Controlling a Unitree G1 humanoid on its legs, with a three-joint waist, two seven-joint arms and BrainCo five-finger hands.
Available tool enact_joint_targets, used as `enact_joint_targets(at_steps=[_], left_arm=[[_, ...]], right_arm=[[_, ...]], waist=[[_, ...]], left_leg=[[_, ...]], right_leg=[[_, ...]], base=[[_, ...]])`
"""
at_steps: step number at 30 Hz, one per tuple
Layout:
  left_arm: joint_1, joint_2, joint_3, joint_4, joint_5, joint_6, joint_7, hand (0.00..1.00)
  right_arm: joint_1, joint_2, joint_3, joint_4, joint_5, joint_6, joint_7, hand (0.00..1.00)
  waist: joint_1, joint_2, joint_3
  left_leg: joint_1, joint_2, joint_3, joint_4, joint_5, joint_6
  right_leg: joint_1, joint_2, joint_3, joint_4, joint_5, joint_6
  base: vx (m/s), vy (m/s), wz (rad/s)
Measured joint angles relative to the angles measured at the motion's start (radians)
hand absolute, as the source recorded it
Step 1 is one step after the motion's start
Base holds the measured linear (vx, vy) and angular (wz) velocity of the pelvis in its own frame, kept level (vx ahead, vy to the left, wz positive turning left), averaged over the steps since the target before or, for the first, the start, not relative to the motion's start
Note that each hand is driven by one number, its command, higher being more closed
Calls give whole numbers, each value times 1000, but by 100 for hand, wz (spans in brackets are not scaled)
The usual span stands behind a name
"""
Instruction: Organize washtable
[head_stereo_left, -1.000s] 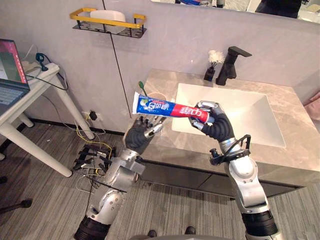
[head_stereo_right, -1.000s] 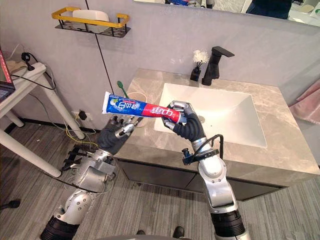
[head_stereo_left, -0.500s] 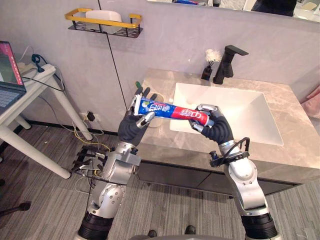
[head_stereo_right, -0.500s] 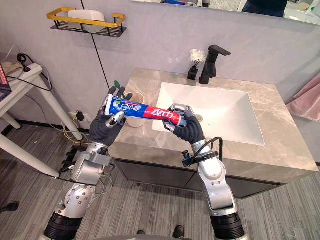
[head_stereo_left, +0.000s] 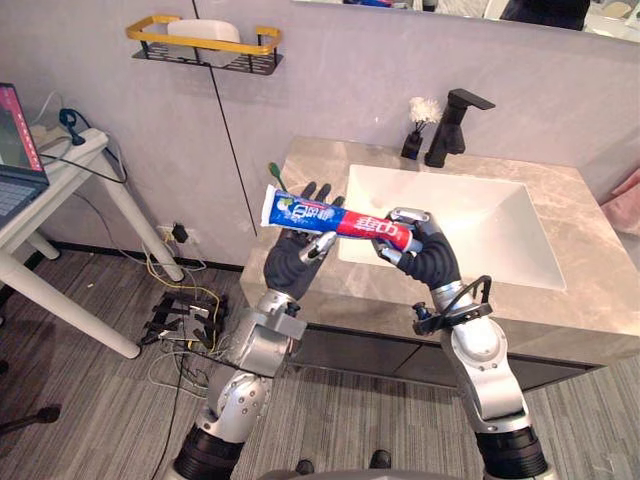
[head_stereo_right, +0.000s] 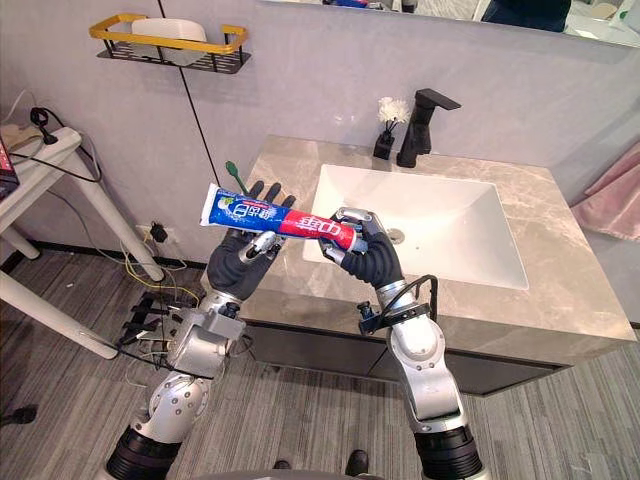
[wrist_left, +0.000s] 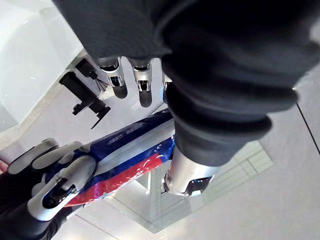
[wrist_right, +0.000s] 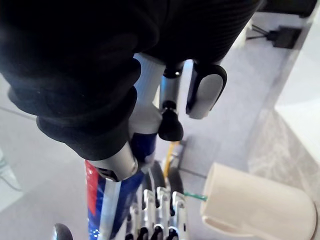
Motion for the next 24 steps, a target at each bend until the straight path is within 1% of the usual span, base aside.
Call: enact_joint_targets(at_steps=[6,7,13,17,20,22,23,24], left_arm=[[-31,-9,-2,5,0,0,2,0],[-31,-9,-2,5,0,0,2,100],[-31,-13,5,12,0,-7,19,100],[-31,-19,7,20,0,-10,19,100],[-31,-24,13,22,1,-10,20,100],[-31,-37,21,22,1,-10,21,100],[-31,-38,22,22,1,-10,21,100],[-31,-38,24,22,1,-10,21,100]], right_arm=[[0,5,56,0,0,1,5,100],[0,6,58,0,0,1,5,100],[13,8,57,0,0,7,9,100],[30,12,56,1,0,8,28,100],[44,26,60,1,0,8,47,100],[46,30,67,1,0,8,50,100],[46,31,68,2,0,8,51,0],[47,31,69,3,0,8,53,0]], waist=[[0,0,-1],[0,0,-2],[-1,3,-12],[-1,2,-12],[-6,2,-12],[-19,2,-13],[-21,1,-13],[-22,1,-13]], left_leg=[[0,1,15,0,0,0],[-1,1,16,0,0,0],[-2,0,17,-1,0,0],[-1,1,17,-1,0,0],[-1,1,17,-1,0,0],[-1,1,18,-2,0,0],[-1,1,18,-2,0,0],[0,1,20,-3,0,0]], right_leg=[[-6,1,14,0,6,-1],[-8,1,15,0,7,-1],[-9,0,16,0,8,-1],[-9,0,16,0,8,-1],[-9,0,16,0,8,-1],[-9,0,16,0,8,-1],[-9,0,16,0,8,-1],[-9,1,17,0,8,-1]], base=[[-34,7,-7],[-29,9,-7],[-4,1,-1],[0,0,0],[0,0,0],[0,0,0],[0,0,0],[-14,5,-4]])
